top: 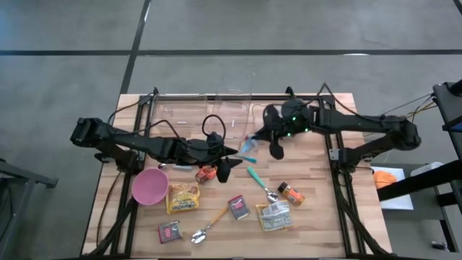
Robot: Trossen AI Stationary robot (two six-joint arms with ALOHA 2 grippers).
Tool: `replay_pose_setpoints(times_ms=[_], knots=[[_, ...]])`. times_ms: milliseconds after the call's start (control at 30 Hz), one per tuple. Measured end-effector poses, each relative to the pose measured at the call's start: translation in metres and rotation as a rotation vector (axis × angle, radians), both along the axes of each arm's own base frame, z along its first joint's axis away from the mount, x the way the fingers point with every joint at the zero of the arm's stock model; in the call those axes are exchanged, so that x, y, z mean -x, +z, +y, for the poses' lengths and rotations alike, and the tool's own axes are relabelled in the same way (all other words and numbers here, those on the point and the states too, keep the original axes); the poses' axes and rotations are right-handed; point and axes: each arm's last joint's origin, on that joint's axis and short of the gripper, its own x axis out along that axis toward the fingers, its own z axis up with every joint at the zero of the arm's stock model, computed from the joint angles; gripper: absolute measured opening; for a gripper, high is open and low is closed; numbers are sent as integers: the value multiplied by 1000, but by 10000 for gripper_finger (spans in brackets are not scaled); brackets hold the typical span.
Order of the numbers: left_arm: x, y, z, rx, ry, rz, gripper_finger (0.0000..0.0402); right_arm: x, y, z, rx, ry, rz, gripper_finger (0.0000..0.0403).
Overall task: Pick & Place Food Item
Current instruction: Put the light yellow noodle pack into the right transparent bin
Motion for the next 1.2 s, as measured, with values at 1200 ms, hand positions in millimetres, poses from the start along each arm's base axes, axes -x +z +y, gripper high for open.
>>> replay_pose_setpoints(times_ms=[1200], knots=[[0,-1,2,15,12,10,248,97,-124,-85,142,-476,-28,8]])
